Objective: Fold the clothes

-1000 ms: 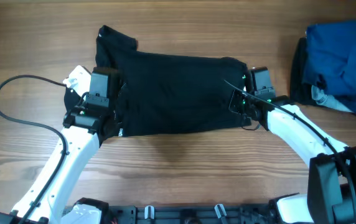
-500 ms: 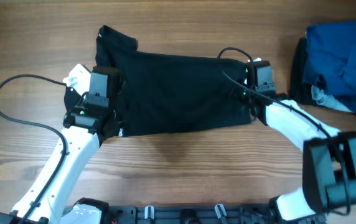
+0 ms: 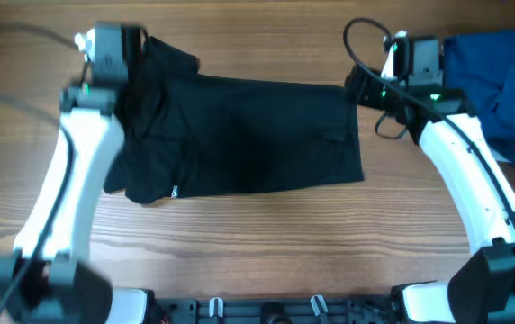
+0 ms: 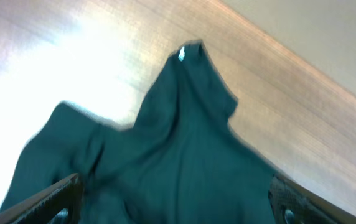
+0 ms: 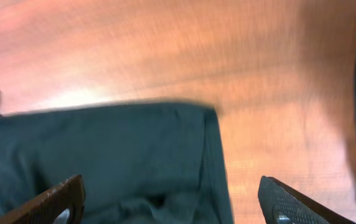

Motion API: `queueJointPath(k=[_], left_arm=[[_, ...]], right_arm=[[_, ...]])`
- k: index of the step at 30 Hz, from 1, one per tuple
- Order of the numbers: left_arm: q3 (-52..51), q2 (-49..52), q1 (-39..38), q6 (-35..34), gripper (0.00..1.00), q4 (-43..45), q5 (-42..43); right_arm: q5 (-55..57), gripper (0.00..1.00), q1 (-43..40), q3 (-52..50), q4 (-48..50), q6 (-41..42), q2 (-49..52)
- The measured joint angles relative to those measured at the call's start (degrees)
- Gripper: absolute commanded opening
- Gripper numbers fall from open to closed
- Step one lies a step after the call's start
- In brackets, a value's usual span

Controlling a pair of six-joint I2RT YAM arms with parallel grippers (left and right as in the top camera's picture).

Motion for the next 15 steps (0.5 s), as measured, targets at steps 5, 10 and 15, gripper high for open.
queueJointPath(k=[5,10,15], left_arm=[[20.9,18.5,1.3,6.1,0.99,-3.3,1.6],[27.6,28.2,1.9,9.9,0.99,3.0,1.8],[27.7,35.0,3.2,16.9,0.96,10.2,2.1]], right_arm=[[-0.6,0.91,-1.2,3.7,-0.2,-3.6,0.7],[-1.1,0.91,-1.6,3.7,-0.6,-4.6,3.4],[-1.4,0.90,-1.6,3.7,-0.5,-4.7,3.7]])
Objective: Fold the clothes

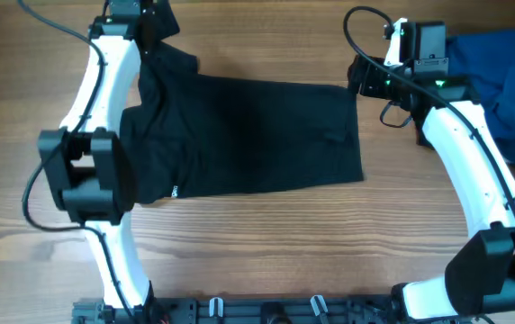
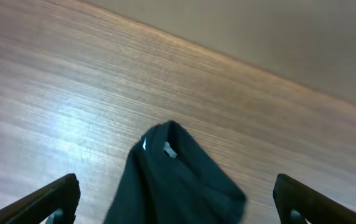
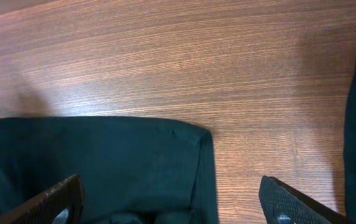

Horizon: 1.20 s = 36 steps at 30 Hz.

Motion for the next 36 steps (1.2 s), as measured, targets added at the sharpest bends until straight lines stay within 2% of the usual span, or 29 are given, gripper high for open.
queueJointPath(k=[3,8,17,20,22,23,26,28,30,36], left_arm=[[0.0,3.1,0.1,4.7,0.89,4.7,0.3],[0.0,6.0,0.1,9.9,0.89,8.2,1.4],[0.1,11.1,0.1,11.2,0.83,8.4,1.8],[0.1,13.1,0.1,11.7,0.72,8.5,1.8],[0.1,14.1,0.1,11.8,0.57,8.6,1.8],[0.1,14.4,0.1,11.6,0.44,8.9,1.8],[0.1,15.0,0.1,11.6,0.18,10.4,1.7],[0.1,15.2,0.2,11.7,0.04,11.5,1.2],[0.1,15.3,0.3,11.7,0.04,11.9,0.0],[0.1,14.7,0.4,8.8,0.04,7.9,-5.6]], right_arm=[[0.0,0.87,0.0,0.0,0.2,0.0,1.8],[0.0,0.80,0.0,0.0,0.2,0.0,6.3],[0.0,0.81,0.0,-0.1,0.4,0.0,6.6],[0.0,0.81,0.0,-0.1,0.4,0.0,6.6],[0.0,0.81,0.0,-0.1,0.4,0.0,6.6],[0.0,0.81,0.0,-0.1,0.4,0.0,6.6],[0.0,0.81,0.0,-0.1,0.4,0.0,6.6],[0.0,0.79,0.0,-0.1,0.4,0.0,6.6],[0.0,0.76,0.0,-0.1,0.4,0.0,6.6],[-0.9,0.75,0.0,-0.1,1.1,0.0,7.4]])
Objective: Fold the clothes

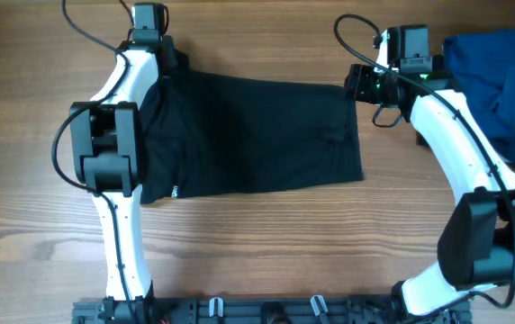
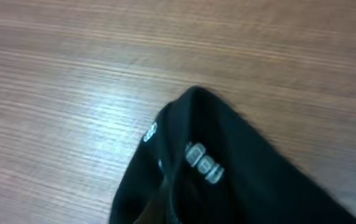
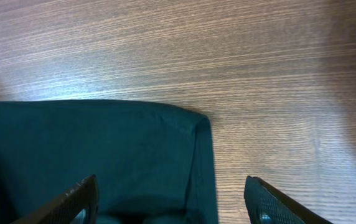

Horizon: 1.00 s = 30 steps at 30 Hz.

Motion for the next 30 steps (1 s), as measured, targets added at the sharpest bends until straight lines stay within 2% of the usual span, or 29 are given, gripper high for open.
queueJointPath(k=[4,8,19,21,22,23,26,28,30], left_arm=[[0.0,-2.8,0.0,-2.9,0.04,-6.4,-1.3],[0.1,-5.5,-0.1,-4.4,0.04,-9.0,-1.7],[0.1,-5.8,-1.4,-5.0,0.04,-9.8,-2.1],[0.1,-5.8,-1.4,-5.0,0.04,-9.8,-2.1],[0.1,-5.8,-1.4,-5.0,0.04,-9.8,-2.1],[0.1,-5.8,-1.4,-5.0,0.04,-9.8,-2.1],[0.1,-5.8,-1.4,-5.0,0.04,-9.8,-2.1],[0.1,-5.8,-1.4,-5.0,0.04,-9.8,-2.1],[0.1,-5.8,-1.4,-5.0,0.04,-9.8,-2.1]], right_arm=[[-0.9,0.75,0.0,0.0,3.2,0.0,2.4],[-1.3,0.76,0.0,0.0,6.8,0.0,5.6],[-2.2,0.73,0.9,0.0,15.3,-1.1,16.7],[-2.1,0.66,1.4,0.0,16.9,-1.0,17.2],[-1.9,0.57,1.8,0.0,17.9,-1.1,17.6],[-1.7,0.52,2.1,0.0,18.3,-1.0,17.9],[-1.3,0.30,2.3,0.0,19.4,-0.9,19.0],[-1.2,0.08,2.3,0.0,19.7,-1.0,19.8],[-1.3,0.04,2.3,0.0,20.0,-1.0,19.9]])
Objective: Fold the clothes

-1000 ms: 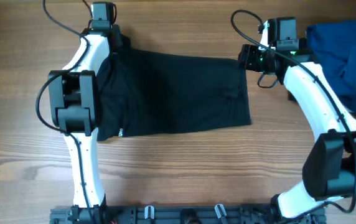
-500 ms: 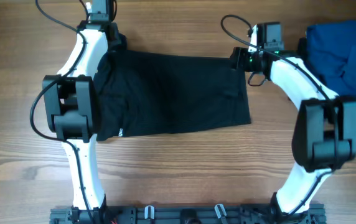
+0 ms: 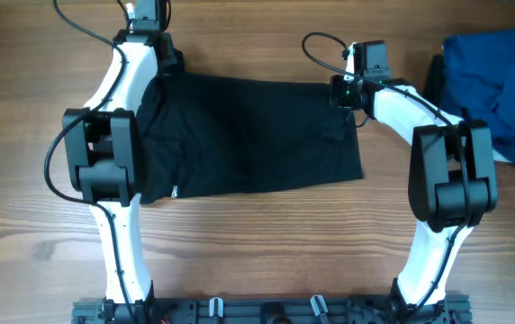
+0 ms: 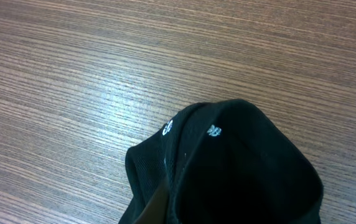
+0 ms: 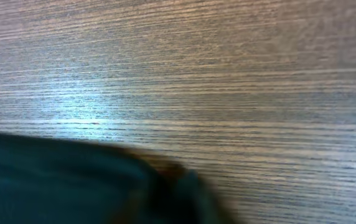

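A black garment (image 3: 248,135) lies spread across the wooden table (image 3: 257,243). My left gripper (image 3: 156,56) sits at its far left corner. In the left wrist view it (image 4: 172,208) is shut on a bunched fold of the black fabric (image 4: 240,168), which has small white print at the edge. My right gripper (image 3: 340,90) is at the far right corner. In the right wrist view the dark cloth (image 5: 53,180) is blurred and close, the gripper (image 5: 172,186) has closed on the corner, and its fingers no longer show at the sides.
A crumpled blue garment (image 3: 496,90) lies at the far right of the table, beside the right arm. Both arms reach over the table from the near edge, and a black cable loops above the right wrist.
My right gripper, which stood open just off the far right corner, has moved left onto that corner and shut on it. The left gripper stays shut on the far left corner, barely shifted.
Both grippers were open, the left over the garment's bunched left side and the right near the far right corner. Then the left reached the far left corner, still open. Later it had shut on that corner. Now the right holds its corner too.
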Motion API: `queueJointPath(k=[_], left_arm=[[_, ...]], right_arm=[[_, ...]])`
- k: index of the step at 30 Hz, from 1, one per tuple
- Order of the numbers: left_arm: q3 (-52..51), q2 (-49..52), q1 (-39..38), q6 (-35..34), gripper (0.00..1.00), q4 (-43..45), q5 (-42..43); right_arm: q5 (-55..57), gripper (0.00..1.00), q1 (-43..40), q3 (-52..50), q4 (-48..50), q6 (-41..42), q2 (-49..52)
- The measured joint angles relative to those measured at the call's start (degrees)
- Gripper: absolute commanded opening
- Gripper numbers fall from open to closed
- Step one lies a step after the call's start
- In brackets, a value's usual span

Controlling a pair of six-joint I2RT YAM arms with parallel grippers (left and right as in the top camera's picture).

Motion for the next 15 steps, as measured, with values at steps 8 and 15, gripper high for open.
queueJointPath(k=[8,15], left_arm=[[0.0,-1.2,0.0,0.0,0.04,-1.3,-2.6],[0.0,-11.7,-0.2,-0.1,0.04,-9.9,-3.1]], right_arm=[[0.3,0.04,0.1,1.5,-4.1,0.1,-0.5],[0.0,0.04,0.1,3.3,-18.6,0.1,-9.4]])
